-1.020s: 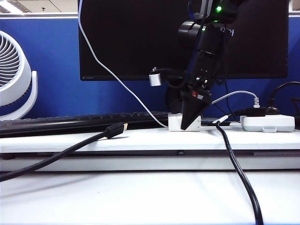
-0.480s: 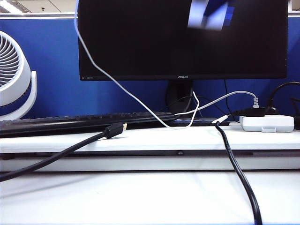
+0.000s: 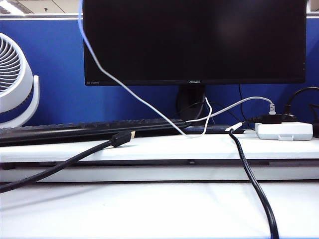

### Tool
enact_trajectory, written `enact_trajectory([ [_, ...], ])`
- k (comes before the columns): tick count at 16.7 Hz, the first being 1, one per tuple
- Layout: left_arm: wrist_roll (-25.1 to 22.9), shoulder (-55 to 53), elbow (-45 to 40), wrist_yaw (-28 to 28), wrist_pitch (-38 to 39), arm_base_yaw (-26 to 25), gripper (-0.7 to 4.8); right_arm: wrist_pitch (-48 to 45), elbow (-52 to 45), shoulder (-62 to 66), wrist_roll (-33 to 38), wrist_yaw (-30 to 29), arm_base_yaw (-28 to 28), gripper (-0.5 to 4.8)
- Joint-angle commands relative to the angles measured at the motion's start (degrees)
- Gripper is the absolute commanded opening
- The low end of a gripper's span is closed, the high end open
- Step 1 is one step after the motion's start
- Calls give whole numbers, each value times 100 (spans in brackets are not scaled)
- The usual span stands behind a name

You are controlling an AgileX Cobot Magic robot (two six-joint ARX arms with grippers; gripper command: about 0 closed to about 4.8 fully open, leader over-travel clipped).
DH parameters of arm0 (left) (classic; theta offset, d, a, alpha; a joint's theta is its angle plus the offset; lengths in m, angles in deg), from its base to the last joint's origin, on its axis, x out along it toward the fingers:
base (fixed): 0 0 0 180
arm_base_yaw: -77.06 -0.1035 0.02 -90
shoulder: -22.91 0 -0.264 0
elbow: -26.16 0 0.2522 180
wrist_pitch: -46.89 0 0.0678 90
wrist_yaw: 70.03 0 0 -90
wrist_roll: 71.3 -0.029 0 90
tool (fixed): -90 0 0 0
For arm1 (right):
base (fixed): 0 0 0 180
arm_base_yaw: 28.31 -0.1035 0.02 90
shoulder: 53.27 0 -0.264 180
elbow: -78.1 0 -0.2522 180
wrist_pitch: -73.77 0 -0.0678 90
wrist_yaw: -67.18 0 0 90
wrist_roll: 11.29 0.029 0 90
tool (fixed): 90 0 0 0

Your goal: Pick up the Type-C charging cable and the charging base, insert one end of the Type-C charger into the corresponding slot on the base, and finally place the plugged-in charger back on the table.

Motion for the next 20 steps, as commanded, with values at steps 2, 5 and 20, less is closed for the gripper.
enact_trajectory([
  [2, 317, -205, 17, -52, -57, 188, 21, -142, 31, 4, 44, -37, -79, 54],
  [5, 317, -391, 17, 109, -92, 188, 21, -146, 31, 4, 46, -39, -79, 54],
  [20, 448, -455, 17, 48, -758, 192, 21, -804, 31, 2, -2365, 96, -79, 53],
])
